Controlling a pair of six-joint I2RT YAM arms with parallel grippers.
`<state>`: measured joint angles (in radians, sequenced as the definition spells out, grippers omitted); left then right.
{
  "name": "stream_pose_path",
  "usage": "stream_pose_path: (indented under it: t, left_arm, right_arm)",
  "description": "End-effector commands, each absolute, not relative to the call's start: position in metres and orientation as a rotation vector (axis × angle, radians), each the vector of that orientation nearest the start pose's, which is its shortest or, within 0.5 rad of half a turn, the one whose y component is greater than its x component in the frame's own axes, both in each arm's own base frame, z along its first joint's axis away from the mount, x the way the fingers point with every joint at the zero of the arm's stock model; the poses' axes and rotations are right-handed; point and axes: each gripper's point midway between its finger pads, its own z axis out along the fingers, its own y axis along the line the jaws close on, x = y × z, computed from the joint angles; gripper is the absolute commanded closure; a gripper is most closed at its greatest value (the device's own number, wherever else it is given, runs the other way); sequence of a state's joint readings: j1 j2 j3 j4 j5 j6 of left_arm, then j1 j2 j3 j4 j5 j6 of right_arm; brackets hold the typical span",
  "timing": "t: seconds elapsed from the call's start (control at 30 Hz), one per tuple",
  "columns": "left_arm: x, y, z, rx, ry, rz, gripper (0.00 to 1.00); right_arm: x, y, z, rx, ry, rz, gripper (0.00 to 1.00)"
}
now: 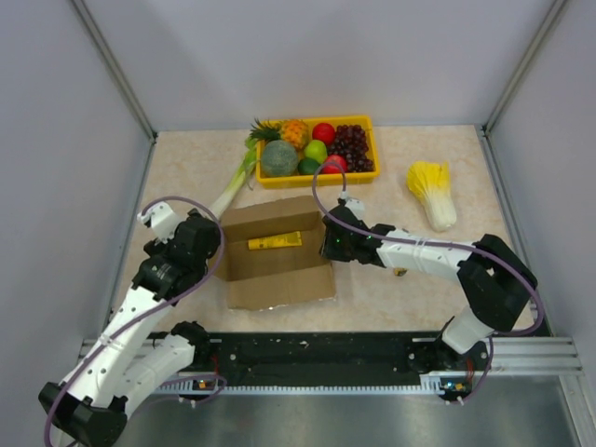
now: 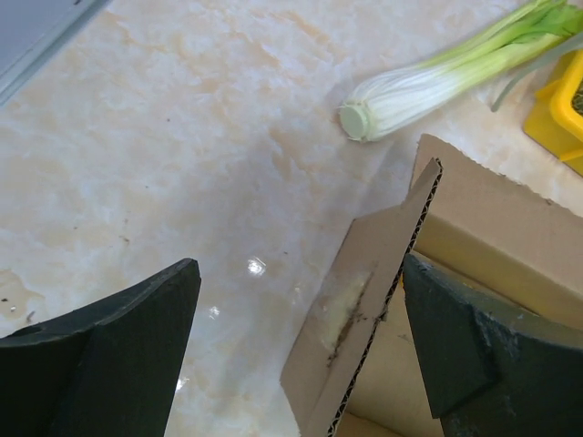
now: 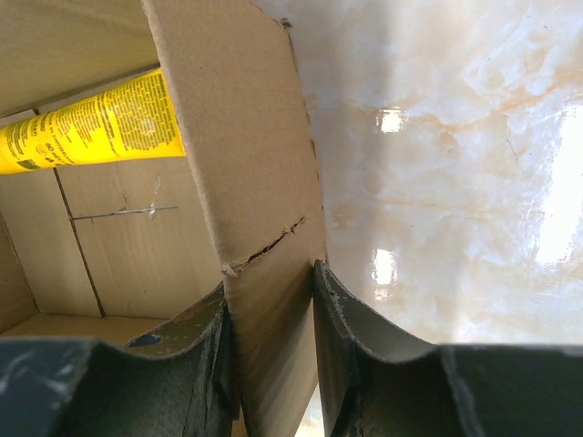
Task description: Unpack the express box
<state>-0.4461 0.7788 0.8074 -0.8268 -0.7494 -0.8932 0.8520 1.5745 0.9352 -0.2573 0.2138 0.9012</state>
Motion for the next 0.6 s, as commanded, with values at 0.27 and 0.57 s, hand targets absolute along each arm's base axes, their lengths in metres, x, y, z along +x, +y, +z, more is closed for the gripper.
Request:
stream_pose_path:
  t: [0.27, 0.57]
  left_arm:
    - [0.212, 0.012, 0.155, -0.803, 2.070, 0.276, 0.16]
    - [0.210, 0.017, 0.147, -0.810, 2.087, 0.328, 0.19]
  right_arm:
    - [0.269, 0.292, 0.063, 0.180, 2.522, 0.492, 0.70]
    - [0.268, 0.294, 0.061, 0.176, 2.528, 0.492, 0.70]
